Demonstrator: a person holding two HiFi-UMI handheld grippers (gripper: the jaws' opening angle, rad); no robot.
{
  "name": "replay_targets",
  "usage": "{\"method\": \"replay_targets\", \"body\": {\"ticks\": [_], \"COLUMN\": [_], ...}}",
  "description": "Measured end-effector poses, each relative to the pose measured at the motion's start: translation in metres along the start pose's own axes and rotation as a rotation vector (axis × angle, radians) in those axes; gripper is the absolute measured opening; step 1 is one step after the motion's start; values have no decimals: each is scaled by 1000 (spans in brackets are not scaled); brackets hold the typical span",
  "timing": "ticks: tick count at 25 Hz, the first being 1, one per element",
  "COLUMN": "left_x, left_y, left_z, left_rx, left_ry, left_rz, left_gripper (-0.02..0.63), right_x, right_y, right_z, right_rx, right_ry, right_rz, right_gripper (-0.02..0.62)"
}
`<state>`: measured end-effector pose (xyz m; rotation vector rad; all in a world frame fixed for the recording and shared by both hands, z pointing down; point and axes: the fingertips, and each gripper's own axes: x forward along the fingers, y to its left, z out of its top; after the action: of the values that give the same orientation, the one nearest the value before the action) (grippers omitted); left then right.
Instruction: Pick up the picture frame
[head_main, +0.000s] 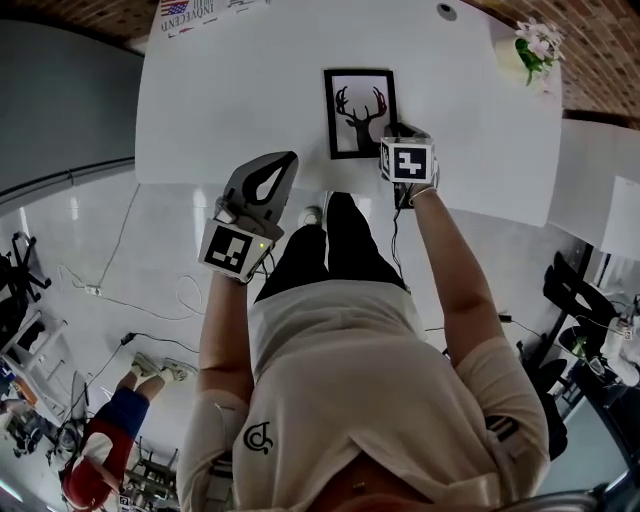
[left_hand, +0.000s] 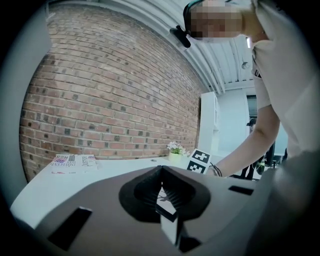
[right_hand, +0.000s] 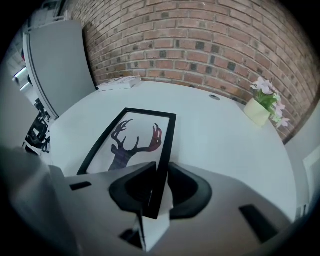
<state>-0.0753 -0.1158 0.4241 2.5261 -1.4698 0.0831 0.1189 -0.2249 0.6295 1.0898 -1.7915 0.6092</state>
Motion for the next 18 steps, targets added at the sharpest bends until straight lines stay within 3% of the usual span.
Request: {"method": "replay_targets", "body": {"ticks": [18], "left_x": [-46], "left_y": [-46], "left_z": [-50], "left_rx": [-40], "left_ry": [51], "left_rz": [-108], "left_gripper": [12], "right_x": [-50], "right_y": [50], "right_z": [-99], "right_rx": [157], "right_ry": [33], "right_rz": [-5], "right_gripper": [80]}}
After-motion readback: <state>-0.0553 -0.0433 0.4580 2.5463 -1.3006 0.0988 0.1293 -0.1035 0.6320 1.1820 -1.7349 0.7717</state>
